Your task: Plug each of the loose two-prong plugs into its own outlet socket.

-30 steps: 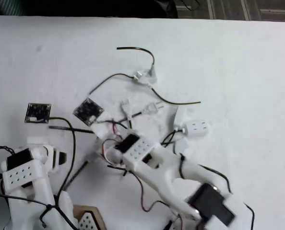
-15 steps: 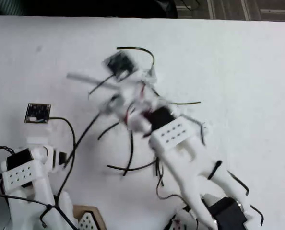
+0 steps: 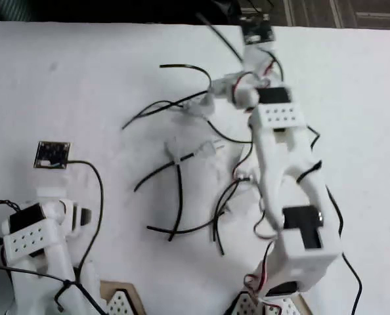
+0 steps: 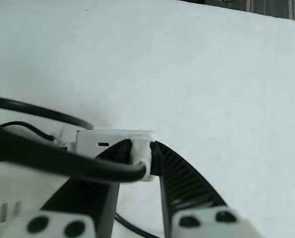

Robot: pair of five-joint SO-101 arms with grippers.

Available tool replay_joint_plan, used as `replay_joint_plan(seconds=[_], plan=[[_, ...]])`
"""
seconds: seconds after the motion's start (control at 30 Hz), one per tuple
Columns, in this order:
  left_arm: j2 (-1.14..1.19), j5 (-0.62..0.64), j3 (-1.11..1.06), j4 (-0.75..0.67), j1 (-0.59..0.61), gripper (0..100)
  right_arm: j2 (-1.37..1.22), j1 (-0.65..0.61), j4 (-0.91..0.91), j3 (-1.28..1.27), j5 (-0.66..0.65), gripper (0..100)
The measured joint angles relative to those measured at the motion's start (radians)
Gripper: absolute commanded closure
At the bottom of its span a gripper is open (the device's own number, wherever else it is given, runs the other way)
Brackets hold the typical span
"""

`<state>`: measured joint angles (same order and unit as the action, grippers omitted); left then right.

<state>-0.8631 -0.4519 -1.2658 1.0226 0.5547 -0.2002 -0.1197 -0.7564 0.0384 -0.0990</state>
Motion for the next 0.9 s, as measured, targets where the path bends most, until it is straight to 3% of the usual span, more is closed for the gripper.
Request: replay_joint_plan(seconds=[0.1,0.23,0.3,0.9], plan=[[0.0,0.0,0.0,0.0,0.0,74,-0.066,0.038,0.0,0.055,0.0,94.7],[0.0,0.0,0.0,0.0,0.0,74,-0.095,0.06,-0.028,0.094,0.0,77.5],[0.0,0.0,0.0,0.0,0.0,74,-0.092,0.057,-0.075,0.104,0.0,73.8],[0.0,0.0,0.0,0.0,-0.048,74,0.241,0.054,-0.853,0.107,0.0,73.8]])
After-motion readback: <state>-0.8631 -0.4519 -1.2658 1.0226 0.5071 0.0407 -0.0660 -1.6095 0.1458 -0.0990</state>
